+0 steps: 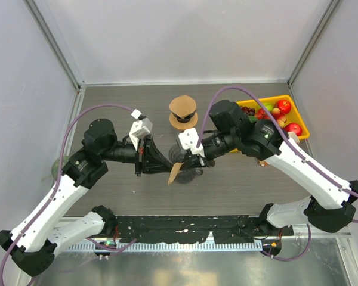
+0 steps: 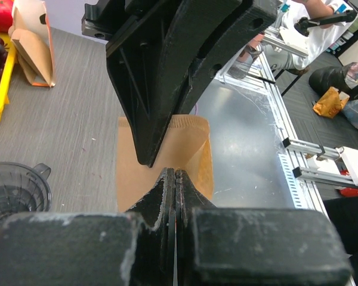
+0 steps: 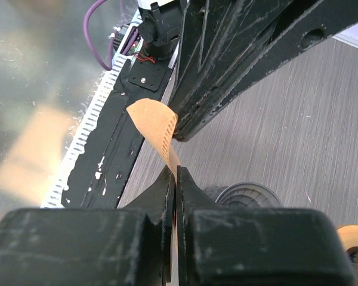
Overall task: Place the coffee filter in the dripper
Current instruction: Adjust the coffee filter.
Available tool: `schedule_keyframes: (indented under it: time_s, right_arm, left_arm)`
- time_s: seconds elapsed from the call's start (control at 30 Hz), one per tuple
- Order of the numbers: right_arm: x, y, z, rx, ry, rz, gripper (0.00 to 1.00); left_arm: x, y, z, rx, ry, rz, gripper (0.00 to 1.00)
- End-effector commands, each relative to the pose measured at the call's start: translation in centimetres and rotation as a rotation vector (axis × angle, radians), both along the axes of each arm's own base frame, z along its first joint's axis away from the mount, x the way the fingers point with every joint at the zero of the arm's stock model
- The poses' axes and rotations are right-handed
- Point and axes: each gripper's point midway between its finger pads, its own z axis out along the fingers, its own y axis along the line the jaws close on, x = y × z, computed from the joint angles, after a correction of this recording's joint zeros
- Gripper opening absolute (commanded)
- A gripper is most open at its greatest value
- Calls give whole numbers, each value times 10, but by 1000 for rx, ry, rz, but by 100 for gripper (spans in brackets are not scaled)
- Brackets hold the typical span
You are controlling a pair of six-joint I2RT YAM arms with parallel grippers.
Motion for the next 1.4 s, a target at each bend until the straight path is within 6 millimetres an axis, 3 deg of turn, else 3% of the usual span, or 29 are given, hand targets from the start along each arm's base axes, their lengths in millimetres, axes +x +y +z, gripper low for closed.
schedule_keyframes:
  time_s: [0.0, 0.27, 0.47, 0.5, 0.6, 0.63, 0.83, 1.37]
  right_arm:
    - [3, 10, 21, 65, -19, -1, 5]
    - [2, 12, 19, 61, 9, -14, 5]
    - [5, -1, 10, 45, -4, -47, 5]
    - [5, -2, 10, 45, -6, -43, 5]
    - [3, -9, 6, 39, -20, -40, 5]
    - [3, -9, 6, 40, -23, -40, 5]
    - [-1, -14, 3, 32, -31, -28, 5]
    - [-4, -8, 6, 34, -13, 17, 5]
  left_arm:
    - [6, -3, 3, -8, -8, 23, 0]
    - [17, -5, 0, 4, -1, 78, 0]
    - [8, 5, 1, 7, -28, 80, 0]
    - [7, 6, 0, 9, -26, 83, 4]
    - [9, 13, 2, 8, -44, 111, 31]
    - [12, 16, 1, 13, -53, 126, 36]
    - [2, 29, 3, 10, -124, 89, 47]
    - [11, 16, 20, -25, -122, 86, 45]
